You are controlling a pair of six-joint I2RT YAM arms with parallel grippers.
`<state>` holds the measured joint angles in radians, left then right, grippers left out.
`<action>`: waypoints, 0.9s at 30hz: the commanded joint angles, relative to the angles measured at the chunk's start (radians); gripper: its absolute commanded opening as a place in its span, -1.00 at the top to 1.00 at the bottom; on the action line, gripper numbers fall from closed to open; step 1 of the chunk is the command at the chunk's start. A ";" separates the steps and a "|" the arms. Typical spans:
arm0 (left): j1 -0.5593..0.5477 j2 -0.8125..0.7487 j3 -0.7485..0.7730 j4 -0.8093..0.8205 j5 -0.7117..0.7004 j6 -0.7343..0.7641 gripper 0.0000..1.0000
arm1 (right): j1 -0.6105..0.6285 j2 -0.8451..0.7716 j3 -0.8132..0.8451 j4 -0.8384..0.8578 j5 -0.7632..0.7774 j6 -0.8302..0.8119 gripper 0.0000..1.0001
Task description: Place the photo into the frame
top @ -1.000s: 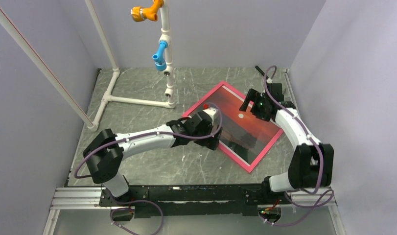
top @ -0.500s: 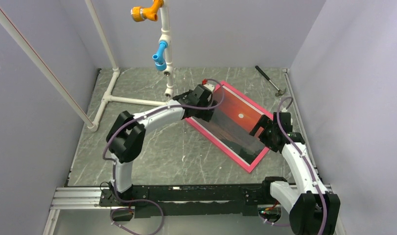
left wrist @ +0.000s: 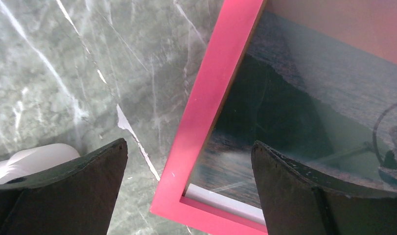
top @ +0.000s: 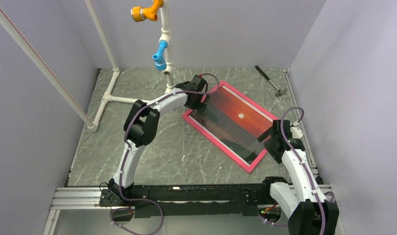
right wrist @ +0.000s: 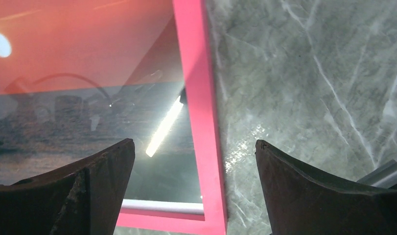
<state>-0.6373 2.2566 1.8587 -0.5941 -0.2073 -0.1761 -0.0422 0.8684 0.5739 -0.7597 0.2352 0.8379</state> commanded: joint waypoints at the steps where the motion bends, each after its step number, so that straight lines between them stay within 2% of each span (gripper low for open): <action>1: 0.019 0.017 0.043 -0.040 0.108 0.015 -0.99 | -0.011 0.042 -0.039 0.037 0.045 0.054 -0.89; 7: 0.037 0.010 -0.003 -0.013 0.235 -0.001 -0.99 | -0.019 0.195 -0.057 0.221 -0.091 -0.019 -0.92; 13: 0.035 -0.056 -0.141 0.039 0.376 -0.031 -0.89 | -0.039 0.283 -0.036 0.323 -0.153 -0.097 -0.93; 16: 0.024 -0.129 -0.287 0.118 0.440 -0.086 -0.86 | -0.048 0.320 -0.021 0.356 -0.173 -0.140 -0.94; 20: -0.014 -0.252 -0.484 0.222 0.445 -0.144 -0.85 | -0.057 0.372 0.016 0.368 -0.202 -0.205 -0.95; 27: -0.148 -0.419 -0.690 0.266 0.373 -0.277 -0.84 | -0.062 0.414 0.063 0.376 -0.243 -0.288 -0.96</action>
<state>-0.6647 1.9121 1.2583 -0.3386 0.0795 -0.3031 -0.1127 1.2697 0.5983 -0.4603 0.1051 0.5892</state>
